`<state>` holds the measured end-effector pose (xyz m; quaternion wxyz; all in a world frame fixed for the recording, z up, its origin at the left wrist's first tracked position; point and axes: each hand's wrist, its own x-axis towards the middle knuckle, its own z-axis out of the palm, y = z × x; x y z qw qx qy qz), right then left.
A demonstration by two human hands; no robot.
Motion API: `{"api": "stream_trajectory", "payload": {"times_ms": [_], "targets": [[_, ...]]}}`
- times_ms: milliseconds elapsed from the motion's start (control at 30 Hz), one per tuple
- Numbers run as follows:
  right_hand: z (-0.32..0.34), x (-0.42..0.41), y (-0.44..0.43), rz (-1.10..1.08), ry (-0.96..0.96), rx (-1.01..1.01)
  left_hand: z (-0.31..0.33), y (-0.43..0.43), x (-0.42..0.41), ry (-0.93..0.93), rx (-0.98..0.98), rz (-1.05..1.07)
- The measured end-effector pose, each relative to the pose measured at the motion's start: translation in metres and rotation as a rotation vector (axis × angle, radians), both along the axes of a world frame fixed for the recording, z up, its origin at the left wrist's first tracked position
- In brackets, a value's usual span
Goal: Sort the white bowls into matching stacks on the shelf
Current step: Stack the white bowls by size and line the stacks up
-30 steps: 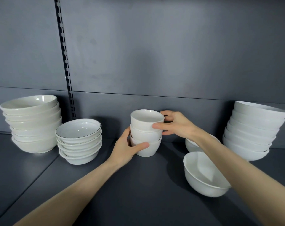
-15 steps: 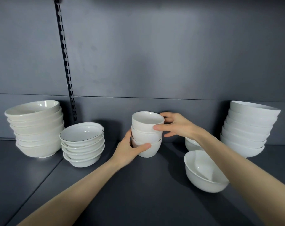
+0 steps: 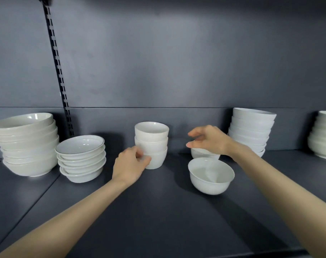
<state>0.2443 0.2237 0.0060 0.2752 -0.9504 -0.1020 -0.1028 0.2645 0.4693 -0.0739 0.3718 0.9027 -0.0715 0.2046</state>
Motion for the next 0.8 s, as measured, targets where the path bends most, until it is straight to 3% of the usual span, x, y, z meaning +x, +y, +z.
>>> {"api": "stream_trajectory", "payload": {"times_ms": [267,433,600,800], "targets": [[-0.015,-0.037,-0.06,-0.032,0.034,0.144,0.007,-0.058,-0.04,0.222,-0.198,-0.445],[-0.03,-0.056,-0.083,0.017,0.142,0.247,-0.007,-0.073,-0.051,0.433,-0.143,-0.517],[-0.04,-0.076,-0.092,0.182,0.302,0.339,-0.017,-0.089,-0.057,0.402,-0.096,-0.538],[-0.056,-0.074,-0.099,0.235,0.21,0.424,-0.021,-0.103,-0.064,0.278,-0.246,-0.481]]}}
